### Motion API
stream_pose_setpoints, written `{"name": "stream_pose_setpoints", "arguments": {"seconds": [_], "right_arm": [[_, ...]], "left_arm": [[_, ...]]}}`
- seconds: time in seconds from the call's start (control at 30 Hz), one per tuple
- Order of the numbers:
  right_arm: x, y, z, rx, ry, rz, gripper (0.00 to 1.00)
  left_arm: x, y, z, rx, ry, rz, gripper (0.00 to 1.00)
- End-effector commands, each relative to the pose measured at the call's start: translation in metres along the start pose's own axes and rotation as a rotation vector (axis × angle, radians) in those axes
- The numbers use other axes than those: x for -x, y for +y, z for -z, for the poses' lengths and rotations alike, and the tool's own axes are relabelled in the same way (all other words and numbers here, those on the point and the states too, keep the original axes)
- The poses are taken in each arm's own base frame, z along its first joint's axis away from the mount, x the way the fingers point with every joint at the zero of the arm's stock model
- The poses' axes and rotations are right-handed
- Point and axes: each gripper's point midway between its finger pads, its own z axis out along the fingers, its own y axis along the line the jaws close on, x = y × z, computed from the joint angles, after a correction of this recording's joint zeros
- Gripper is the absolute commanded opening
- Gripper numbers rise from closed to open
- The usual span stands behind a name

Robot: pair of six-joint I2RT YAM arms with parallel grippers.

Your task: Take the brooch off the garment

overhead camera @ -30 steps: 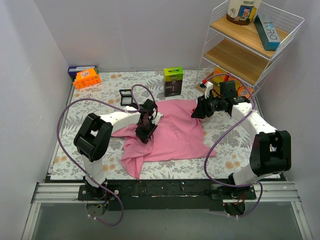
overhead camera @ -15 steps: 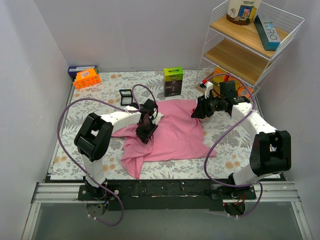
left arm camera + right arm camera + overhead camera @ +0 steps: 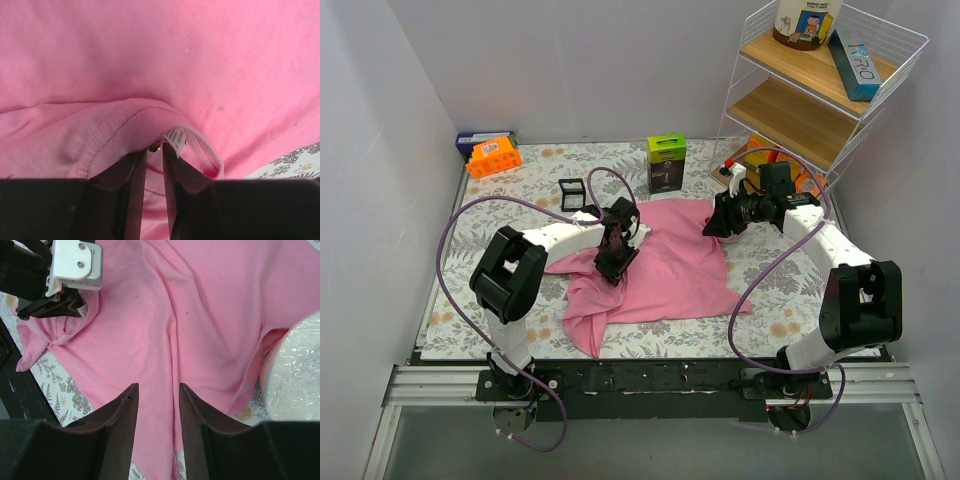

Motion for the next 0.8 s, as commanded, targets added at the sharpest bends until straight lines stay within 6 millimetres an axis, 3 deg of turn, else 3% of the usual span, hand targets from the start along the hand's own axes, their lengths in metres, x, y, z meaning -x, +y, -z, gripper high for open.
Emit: {"name": "stream_pose_setpoints", "arguments": {"seconds": [0.0, 0.53, 0.77], "right_arm": [[0.0069, 0.0001, 0.0008, 0.008, -0.019, 0.015, 0.45], [0.0083, 0.0000, 0.0004, 0.015, -0.021, 0.014, 0.45], [0.0080, -0.0002, 0.0001, 0.015, -0.020, 0.012, 0.45]], "left_arm": [[0.0122, -0.0003, 0.0060, 0.009, -0.043, -0.022, 0.18], [0.0185, 0.0037, 0.0078, 0.039, -0.062, -0.049, 0.18], [0.0196, -0.0003, 0.0079, 0.026, -0.063, -0.064, 0.10]]}}
